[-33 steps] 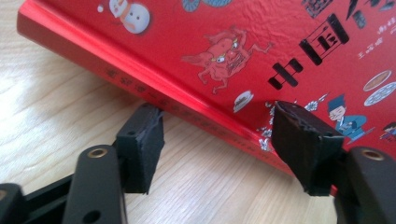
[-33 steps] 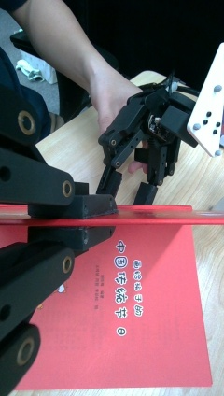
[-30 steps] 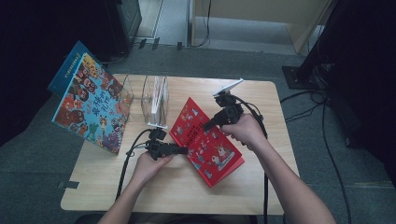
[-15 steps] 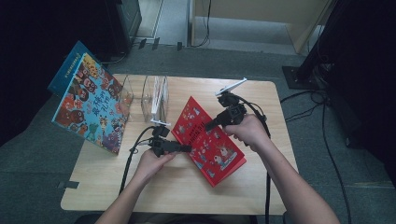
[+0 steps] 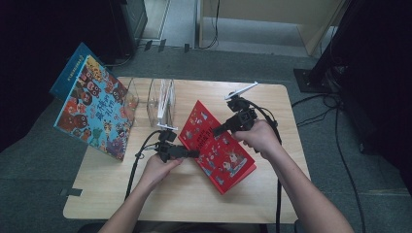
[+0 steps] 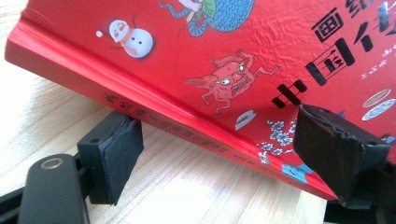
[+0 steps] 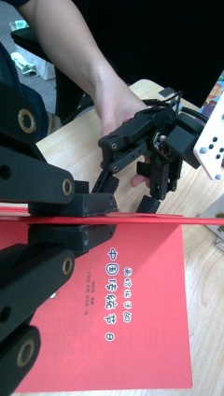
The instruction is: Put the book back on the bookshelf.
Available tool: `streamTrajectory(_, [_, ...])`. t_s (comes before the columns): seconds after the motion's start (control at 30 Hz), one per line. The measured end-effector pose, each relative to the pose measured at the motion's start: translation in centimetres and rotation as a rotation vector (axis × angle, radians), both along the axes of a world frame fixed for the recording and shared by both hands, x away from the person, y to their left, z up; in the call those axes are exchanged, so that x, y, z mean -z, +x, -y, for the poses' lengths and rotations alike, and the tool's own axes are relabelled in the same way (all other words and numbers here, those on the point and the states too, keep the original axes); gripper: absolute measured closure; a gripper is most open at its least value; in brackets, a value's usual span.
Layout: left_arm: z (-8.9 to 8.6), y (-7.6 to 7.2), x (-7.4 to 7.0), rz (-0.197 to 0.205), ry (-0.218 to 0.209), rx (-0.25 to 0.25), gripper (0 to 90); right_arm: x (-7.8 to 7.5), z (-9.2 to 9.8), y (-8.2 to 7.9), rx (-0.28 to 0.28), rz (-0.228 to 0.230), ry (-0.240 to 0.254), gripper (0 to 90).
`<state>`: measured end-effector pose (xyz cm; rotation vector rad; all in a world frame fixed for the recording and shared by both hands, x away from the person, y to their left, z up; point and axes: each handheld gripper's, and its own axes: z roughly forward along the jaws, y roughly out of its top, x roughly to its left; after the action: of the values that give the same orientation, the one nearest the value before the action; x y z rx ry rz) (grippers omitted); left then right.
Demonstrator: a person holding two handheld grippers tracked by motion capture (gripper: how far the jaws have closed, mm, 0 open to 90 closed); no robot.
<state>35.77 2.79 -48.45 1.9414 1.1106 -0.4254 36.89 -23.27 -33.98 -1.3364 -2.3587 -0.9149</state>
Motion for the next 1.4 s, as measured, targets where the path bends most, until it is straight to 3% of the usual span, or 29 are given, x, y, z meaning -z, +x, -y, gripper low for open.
streamTrajectory(0.23, [0.1, 0.0, -0.3, 0.020, 0.008, 0.002, 16.3, 0.2, 0.3, -0.2, -0.011, 0.023, 0.030, 87.0])
streamTrajectory(0.3, [0.1, 0.1, -0.5, 0.016, -0.014, 0.001, 15.6, 0.3, 0.6, -0.3, -0.012, 0.027, 0.051, 86.7])
streamTrajectory(0.33, [0.1, 0.2, -0.5, 0.015, -0.027, 0.005, 13.9, 0.3, 0.8, -0.4, -0.010, 0.031, 0.067, 86.7])
streamTrajectory(0.43, [0.5, 0.4, -0.9, 0.036, -0.002, 0.013, 9.7, 0.4, 1.3, -0.7, -0.007, 0.041, 0.094, 86.8])
streamTrajectory(0.5, [0.7, 0.6, -1.3, 0.024, -0.011, 0.020, 6.7, 0.5, 1.7, -0.8, -0.011, 0.045, 0.114, 86.8])
streamTrajectory(0.57, [0.5, 0.9, -1.6, -0.006, -0.072, 0.023, 6.8, 0.5, 2.2, -0.9, -0.016, 0.056, 0.145, 86.8])
streamTrajectory(0.63, [0.1, 1.2, -1.8, -0.032, -0.195, 0.018, 7.1, 0.5, 2.8, -1.1, -0.021, 0.072, 0.193, 87.1])
streamTrajectory(0.67, [0.0, 1.3, -2.3, -0.017, -0.207, 0.018, 6.3, 0.6, 3.0, -1.3, -0.029, 0.079, 0.221, 87.6])
streamTrajectory(0.7, [-0.1, 1.0, -3.5, 0.048, -0.166, 0.008, 6.0, 0.6, 3.2, -1.4, -0.032, 0.097, 0.248, 87.6])
streamTrajectory(0.73, [-0.2, 0.8, -4.1, 0.086, -0.146, 0.008, 8.7, 0.8, 3.8, -1.5, -0.024, 0.105, 0.290, 88.5])
streamTrajectory(0.83, [-0.7, 0.4, -5.7, 0.155, -0.107, 0.019, 18.9, 1.1, 4.6, -1.6, -0.033, 0.135, 0.336, 88.8])
streamTrajectory(0.9, [-1.1, 0.3, -6.4, 0.170, -0.092, 0.043, 28.7, 1.2, 5.0, -1.8, -0.050, 0.164, 0.356, 88.8])
streamTrajectory(0.97, [-1.5, 0.3, -6.8, 0.171, -0.078, 0.067, 39.4, 1.4, 5.4, -1.9, -0.080, 0.227, 0.355, 88.4])
streamTrajectory(1.0, [-1.5, 0.2, -7.0, 0.206, -0.067, 0.072, 43.2, 1.6, 5.5, -2.0, -0.095, 0.256, 0.358, 87.9])
streamTrajectory(1.03, [-1.6, 0.0, -7.3, 0.237, -0.054, 0.084, 46.1, 1.7, 5.7, -2.1, -0.106, 0.282, 0.350, 86.7])
streamTrajectory(1.07, [-1.7, -0.1, -7.5, 0.243, -0.054, 0.090, 49.2, 1.8, 5.7, -2.0, -0.123, 0.294, 0.331, 85.0])
streamTrajectory(1.13, [-2.1, -0.3, -7.8, 0.270, -0.070, 0.110, 56.7, 2.2, 5.6, -2.2, -0.137, 0.347, 0.266, 79.0])
streamTrajectory(1.23, [-2.3, -0.7, -8.8, 0.298, -0.088, 0.146, 67.4, 2.8, 5.5, -2.1, -0.139, 0.369, 0.194, 70.0])
streamTrajectory(1.33, [-2.2, -1.4, -10.1, 0.381, -0.093, 0.173, 74.4, 3.3, 5.5, -1.8, -0.142, 0.384, 0.186, 61.0])
streamTrajectory(1.4, [-2.1, -1.8, -11.1, 0.436, -0.070, 0.193, 78.0, 3.5, 5.5, -1.5, -0.132, 0.426, 0.176, 54.1])
